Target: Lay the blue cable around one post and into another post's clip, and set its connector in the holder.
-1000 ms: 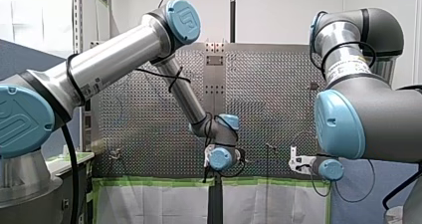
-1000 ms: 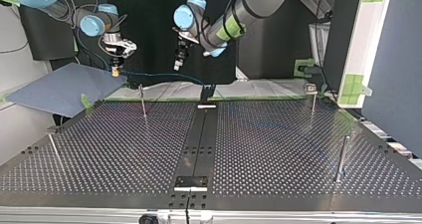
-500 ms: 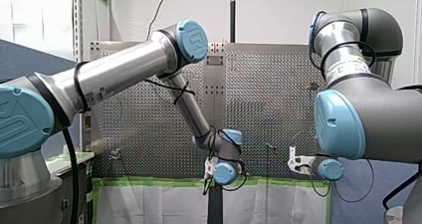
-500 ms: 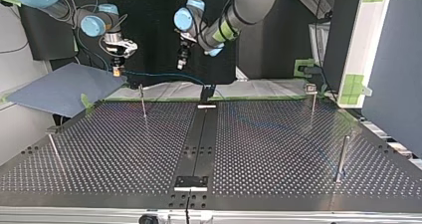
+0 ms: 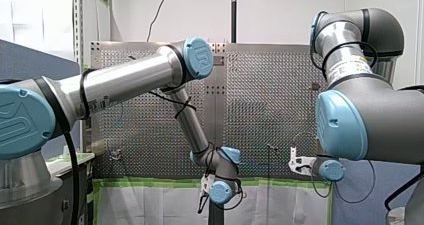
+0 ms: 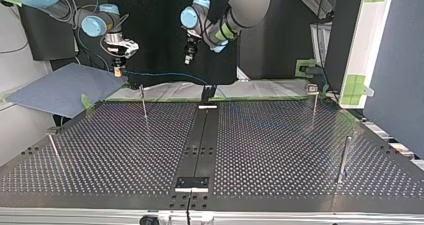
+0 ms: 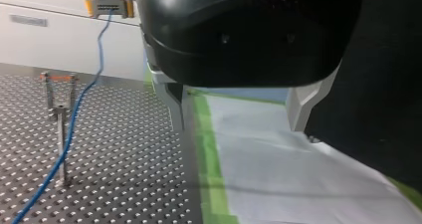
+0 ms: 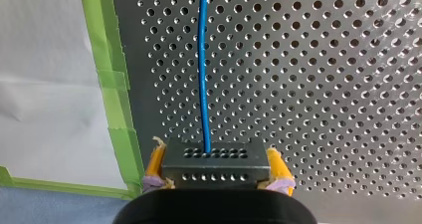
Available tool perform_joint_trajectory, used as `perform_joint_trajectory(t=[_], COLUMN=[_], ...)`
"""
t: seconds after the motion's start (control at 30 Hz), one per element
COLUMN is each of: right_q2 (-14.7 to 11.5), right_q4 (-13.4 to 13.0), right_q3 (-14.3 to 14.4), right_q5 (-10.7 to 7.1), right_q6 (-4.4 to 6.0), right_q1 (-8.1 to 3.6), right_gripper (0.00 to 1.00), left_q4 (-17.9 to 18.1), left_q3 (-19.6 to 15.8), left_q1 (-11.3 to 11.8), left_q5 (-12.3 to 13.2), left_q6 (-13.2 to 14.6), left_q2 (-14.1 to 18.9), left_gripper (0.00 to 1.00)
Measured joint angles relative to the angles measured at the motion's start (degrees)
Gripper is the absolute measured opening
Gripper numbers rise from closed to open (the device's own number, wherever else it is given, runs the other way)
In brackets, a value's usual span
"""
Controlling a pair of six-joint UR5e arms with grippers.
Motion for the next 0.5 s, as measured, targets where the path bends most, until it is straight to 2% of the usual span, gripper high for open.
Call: perform_joint_trajectory(t=[0.17, 0.5], right_q2=[0.0, 0.0], right_q4=[0.0, -0.1], right_q3=[0.0, 0.0], right_q5=[0.0, 0.0], right_q6=[0.03, 0.03], right_q1=[0.0, 0.03], right_gripper=[0.27, 0.27], left_q4=[0.8, 0.2], left_q3=[0.7, 0.9], left_q1=[0.0, 0.0], left_q5=[-0.1, -1.4], left_q6=[-0.8, -0.9], left_q2=[0.6, 3.9], left_gripper=[1.0, 1.0])
